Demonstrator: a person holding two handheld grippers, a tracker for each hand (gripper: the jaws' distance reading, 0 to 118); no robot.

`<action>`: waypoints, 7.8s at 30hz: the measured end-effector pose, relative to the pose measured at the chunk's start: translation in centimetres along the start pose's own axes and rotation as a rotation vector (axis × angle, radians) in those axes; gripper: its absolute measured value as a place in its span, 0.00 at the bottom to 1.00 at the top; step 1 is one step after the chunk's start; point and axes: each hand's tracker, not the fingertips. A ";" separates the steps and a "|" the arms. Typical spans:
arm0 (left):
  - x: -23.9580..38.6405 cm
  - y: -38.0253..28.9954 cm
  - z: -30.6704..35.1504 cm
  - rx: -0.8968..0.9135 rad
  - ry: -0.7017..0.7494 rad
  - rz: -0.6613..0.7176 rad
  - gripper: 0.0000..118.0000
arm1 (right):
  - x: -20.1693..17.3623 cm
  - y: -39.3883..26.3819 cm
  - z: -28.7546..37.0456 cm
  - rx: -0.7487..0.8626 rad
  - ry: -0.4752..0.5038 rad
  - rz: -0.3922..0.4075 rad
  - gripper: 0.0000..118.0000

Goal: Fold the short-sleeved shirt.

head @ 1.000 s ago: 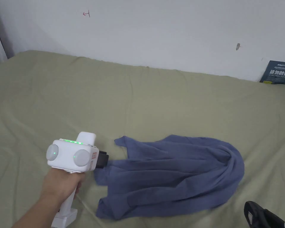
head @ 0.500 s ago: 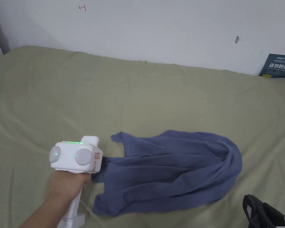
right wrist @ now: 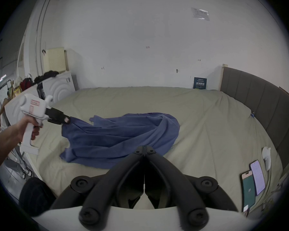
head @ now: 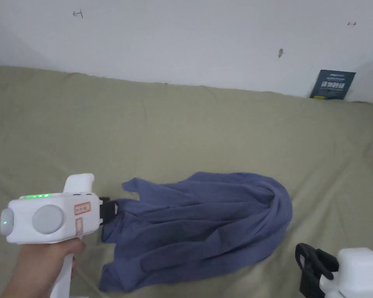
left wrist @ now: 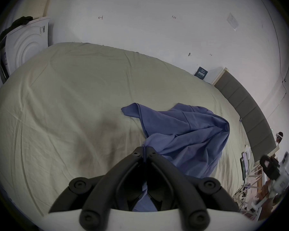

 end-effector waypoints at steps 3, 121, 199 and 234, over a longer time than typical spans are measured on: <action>-0.3 -0.4 -0.3 0.003 -0.003 0.000 0.00 | 3.3 2.5 -5.2 -0.078 -0.011 0.022 0.04; -4.7 -14.7 12.6 0.034 0.227 -0.161 0.00 | 9.1 -7.9 3.7 -0.234 0.019 -0.298 0.03; -4.5 -13.9 10.6 -0.031 0.132 -0.087 0.00 | 8.2 7.7 -32.5 -0.481 0.009 0.097 1.00; -0.6 4.4 13.3 0.299 0.045 -0.099 0.00 | 12.1 22.2 -2.8 0.044 0.162 -0.187 0.02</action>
